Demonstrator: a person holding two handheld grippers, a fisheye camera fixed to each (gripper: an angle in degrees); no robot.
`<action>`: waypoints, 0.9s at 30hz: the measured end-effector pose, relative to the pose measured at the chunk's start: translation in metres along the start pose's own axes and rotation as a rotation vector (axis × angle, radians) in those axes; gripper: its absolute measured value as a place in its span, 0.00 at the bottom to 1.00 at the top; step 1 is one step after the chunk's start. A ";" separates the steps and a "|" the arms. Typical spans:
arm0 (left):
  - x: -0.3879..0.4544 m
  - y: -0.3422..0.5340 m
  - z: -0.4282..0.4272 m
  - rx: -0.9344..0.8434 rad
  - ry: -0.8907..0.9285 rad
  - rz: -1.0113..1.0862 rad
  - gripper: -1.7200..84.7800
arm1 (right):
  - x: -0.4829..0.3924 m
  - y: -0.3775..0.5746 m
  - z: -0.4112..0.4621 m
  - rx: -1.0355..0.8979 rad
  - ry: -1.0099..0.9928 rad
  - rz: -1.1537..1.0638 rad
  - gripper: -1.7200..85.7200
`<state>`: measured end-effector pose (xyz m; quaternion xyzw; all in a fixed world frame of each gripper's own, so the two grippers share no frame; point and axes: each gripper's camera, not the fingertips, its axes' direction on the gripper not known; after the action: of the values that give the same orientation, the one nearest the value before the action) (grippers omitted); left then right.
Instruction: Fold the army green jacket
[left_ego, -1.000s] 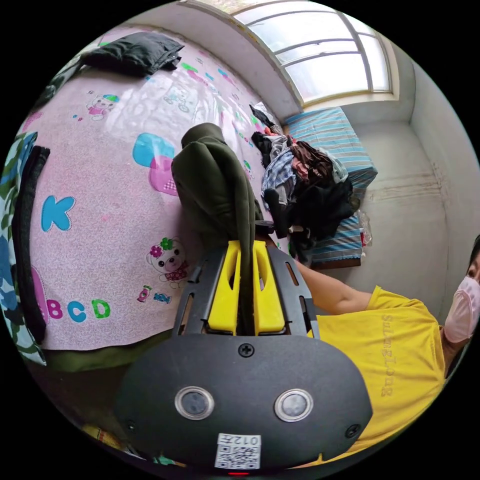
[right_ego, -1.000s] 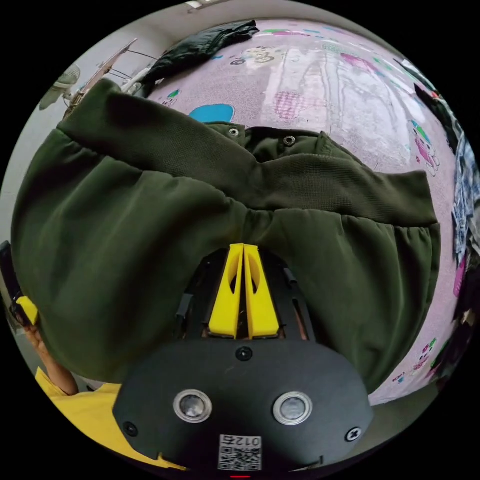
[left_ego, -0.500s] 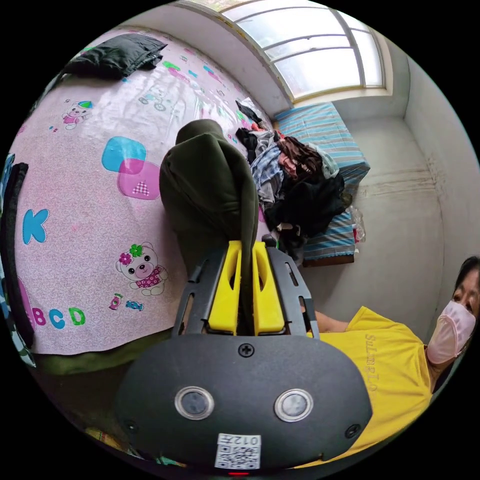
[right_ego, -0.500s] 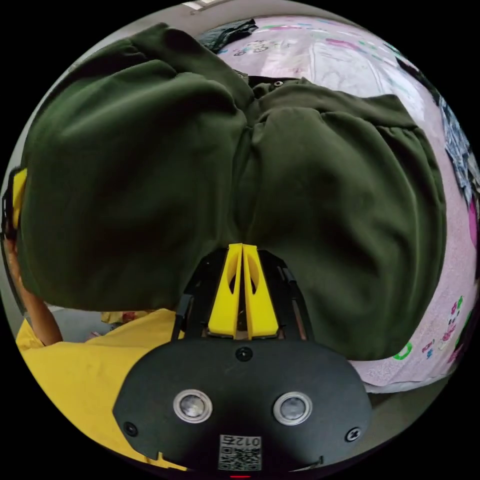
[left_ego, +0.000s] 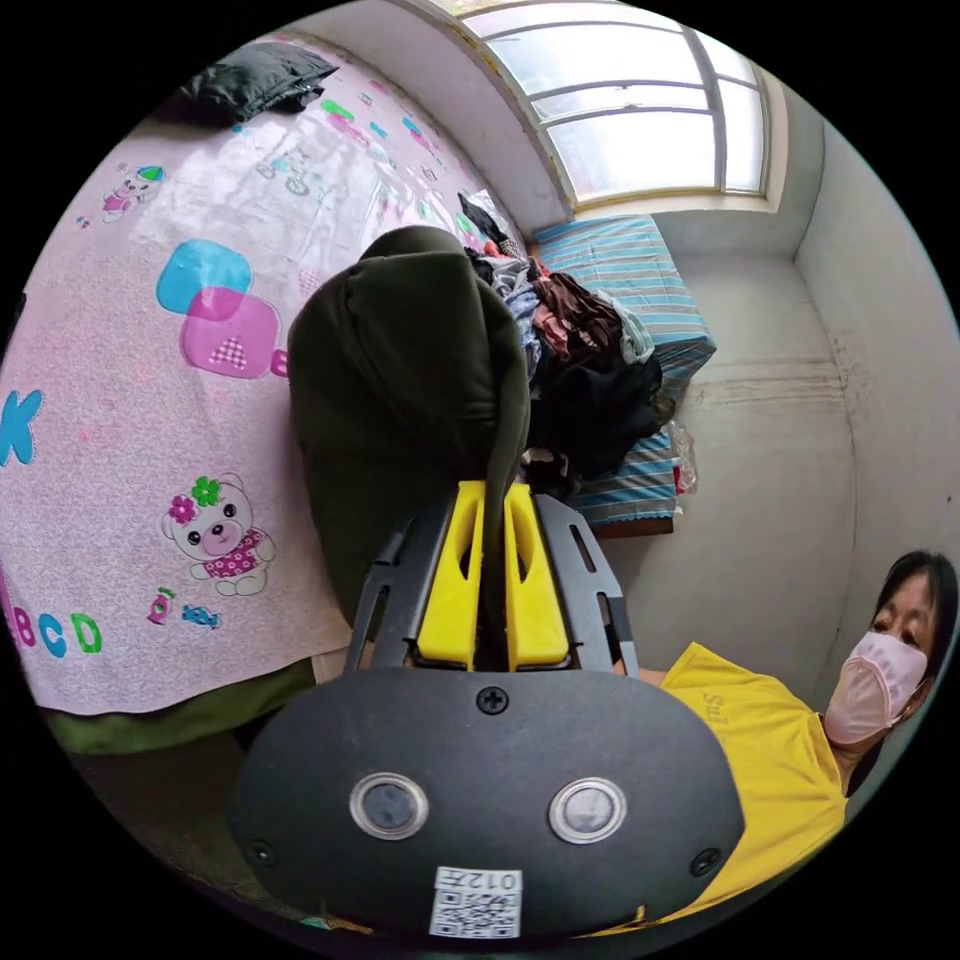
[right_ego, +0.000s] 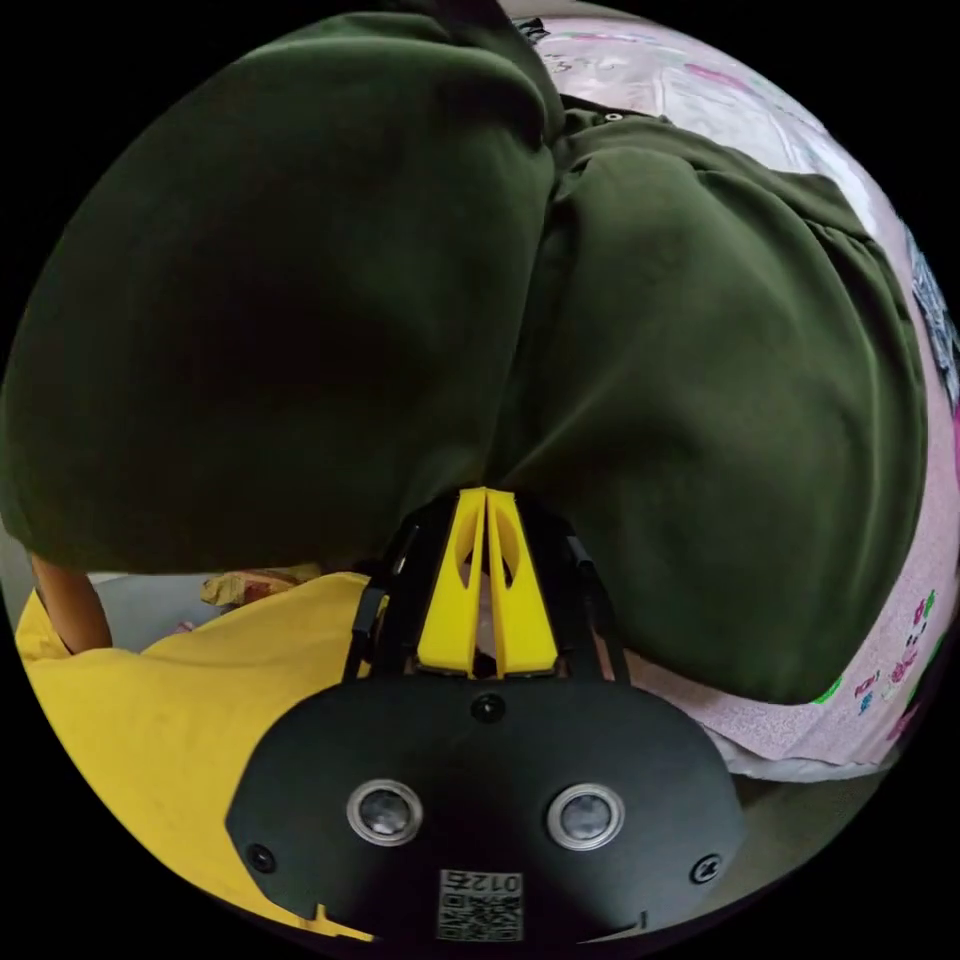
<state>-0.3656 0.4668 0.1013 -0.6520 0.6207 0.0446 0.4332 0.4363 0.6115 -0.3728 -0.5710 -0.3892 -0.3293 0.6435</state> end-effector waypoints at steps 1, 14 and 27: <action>0.000 -0.002 0.012 -0.001 0.025 -0.001 0.03 | 0.004 0.001 -0.001 -0.005 -0.007 -0.002 0.02; 0.022 -0.049 0.125 -0.055 0.011 0.086 0.03 | 0.140 0.062 -0.010 0.094 -0.177 0.113 0.02; 0.041 -0.103 0.333 -0.306 -0.034 0.206 0.03 | 0.280 0.129 0.000 0.239 -0.579 0.177 0.02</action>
<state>-0.1095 0.6273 -0.0776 -0.6425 0.6626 0.1936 0.3327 0.6833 0.6338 -0.1892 -0.5929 -0.5406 -0.0478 0.5949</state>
